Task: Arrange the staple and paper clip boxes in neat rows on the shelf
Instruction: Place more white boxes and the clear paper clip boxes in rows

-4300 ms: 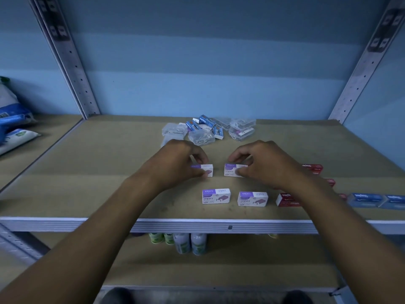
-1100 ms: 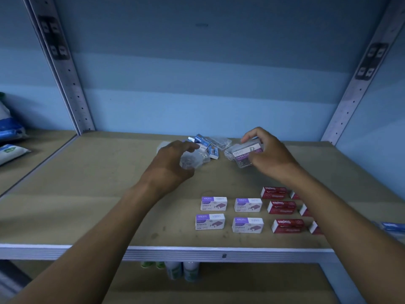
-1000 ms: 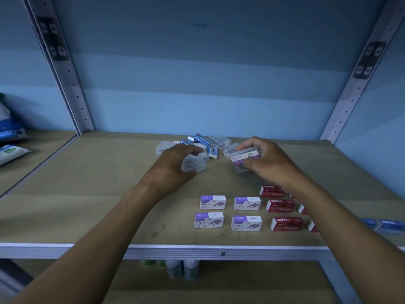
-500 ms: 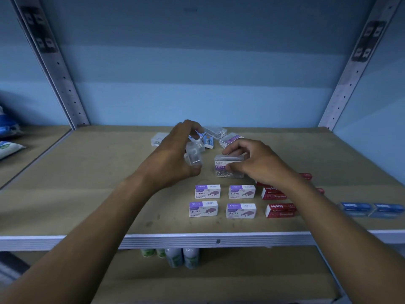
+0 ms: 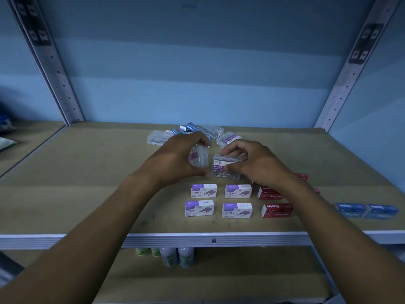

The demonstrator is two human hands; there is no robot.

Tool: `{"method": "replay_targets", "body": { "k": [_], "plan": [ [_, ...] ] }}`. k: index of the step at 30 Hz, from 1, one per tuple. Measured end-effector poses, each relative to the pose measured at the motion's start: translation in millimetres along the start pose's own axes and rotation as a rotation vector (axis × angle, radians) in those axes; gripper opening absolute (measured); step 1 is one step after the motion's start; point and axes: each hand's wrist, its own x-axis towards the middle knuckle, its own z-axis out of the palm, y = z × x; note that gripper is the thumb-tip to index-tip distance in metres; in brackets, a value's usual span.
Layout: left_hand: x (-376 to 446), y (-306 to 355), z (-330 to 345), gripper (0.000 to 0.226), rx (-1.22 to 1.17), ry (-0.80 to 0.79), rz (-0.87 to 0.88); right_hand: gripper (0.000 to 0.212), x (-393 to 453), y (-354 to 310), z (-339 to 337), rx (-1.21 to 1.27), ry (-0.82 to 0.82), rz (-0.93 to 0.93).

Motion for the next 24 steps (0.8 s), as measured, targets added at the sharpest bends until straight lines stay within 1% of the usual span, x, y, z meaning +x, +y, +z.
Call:
{"method": "replay_targets", "body": {
  "k": [5, 8, 15, 18, 20, 24],
  "plan": [
    [1.3, -6.9, 1.8, 0.074, 0.000, -0.113, 0.023, 0.031, 0.4, 1.3, -0.6, -0.010, -0.007, -0.015],
    [2.9, -12.8, -0.6, 0.078, 0.002, -0.143, 0.023, 0.031, 0.9, 2.0, -0.4, -0.018, -0.005, -0.018],
    [6.7, -14.4, -2.6, 0.069, 0.033, -0.118, -0.012, 0.031, -0.3, 1.2, -2.0, -0.030, -0.017, -0.025],
    [6.5, -17.7, -3.9, 0.069, 0.063, -0.085, 0.023, 0.031, -0.7, 0.1, -2.8, -0.033, -0.015, -0.022],
    [5.2, -21.3, -3.7, 0.066, 0.059, -0.089, 0.047, 0.031, -1.1, -0.5, -3.7, -0.026, -0.021, -0.023],
    [5.1, -27.6, -1.7, 0.054, 0.108, -0.105, 0.031, 0.035, -1.0, -1.3, -5.1, -0.051, -0.028, -0.033]
  ]
}}
